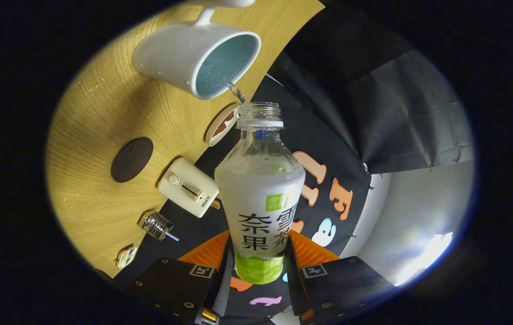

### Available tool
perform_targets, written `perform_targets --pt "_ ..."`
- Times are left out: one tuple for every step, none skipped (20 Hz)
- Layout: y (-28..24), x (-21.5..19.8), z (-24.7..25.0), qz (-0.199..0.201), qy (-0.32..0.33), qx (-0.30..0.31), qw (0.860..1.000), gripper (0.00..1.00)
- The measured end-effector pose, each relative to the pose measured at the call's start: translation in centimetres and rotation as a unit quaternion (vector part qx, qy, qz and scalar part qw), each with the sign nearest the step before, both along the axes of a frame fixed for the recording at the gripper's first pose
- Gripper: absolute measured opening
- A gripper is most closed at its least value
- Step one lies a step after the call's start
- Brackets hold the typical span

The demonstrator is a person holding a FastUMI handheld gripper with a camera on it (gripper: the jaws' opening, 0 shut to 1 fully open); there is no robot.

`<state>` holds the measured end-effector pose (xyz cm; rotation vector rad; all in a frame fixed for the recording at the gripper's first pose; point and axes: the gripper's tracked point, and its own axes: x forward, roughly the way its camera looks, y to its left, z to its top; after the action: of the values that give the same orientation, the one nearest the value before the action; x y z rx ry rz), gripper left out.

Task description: Take the bottle from table, then pour the juice into the cup, finally place the bottle on the coaster

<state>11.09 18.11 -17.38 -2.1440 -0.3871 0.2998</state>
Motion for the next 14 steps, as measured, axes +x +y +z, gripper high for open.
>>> perform_targets --pt "0.1 0.0 0.1 0.004 -0.001 -0.004 1.000 0.55" --pt "0.4 0.0 0.2 0.008 -0.002 -0.009 1.000 0.55" --pt "0.6 -0.2 0.3 0.012 -0.004 -0.013 1.000 0.55" --pt "0.9 -0.3 0.4 0.016 -0.006 -0.016 1.000 0.55" --pt "1.1 -0.1 0.4 0.019 -0.006 -0.020 1.000 0.55" --pt "1.2 -0.2 0.6 0.022 -0.008 -0.023 0.999 0.55" --pt "1.4 0.0 0.6 0.025 -0.009 -0.028 0.999 0.55" --pt "1.5 0.1 0.7 0.027 -0.011 -0.032 0.999 0.55" --pt "1.9 0.0 1.0 0.031 -0.013 -0.036 0.999 0.55" --pt "1.9 -0.1 1.1 0.034 -0.016 -0.042 0.998 0.55" --pt "2.0 -0.3 1.2 0.037 -0.021 -0.046 0.998 0.55" --pt "2.1 -0.4 1.4 0.040 -0.023 -0.047 0.998 0.55" --pt "2.2 -0.1 1.4 0.041 -0.022 -0.048 0.998 0.55" --pt "2.4 -0.1 1.5 0.043 -0.024 -0.048 0.998 0.55"
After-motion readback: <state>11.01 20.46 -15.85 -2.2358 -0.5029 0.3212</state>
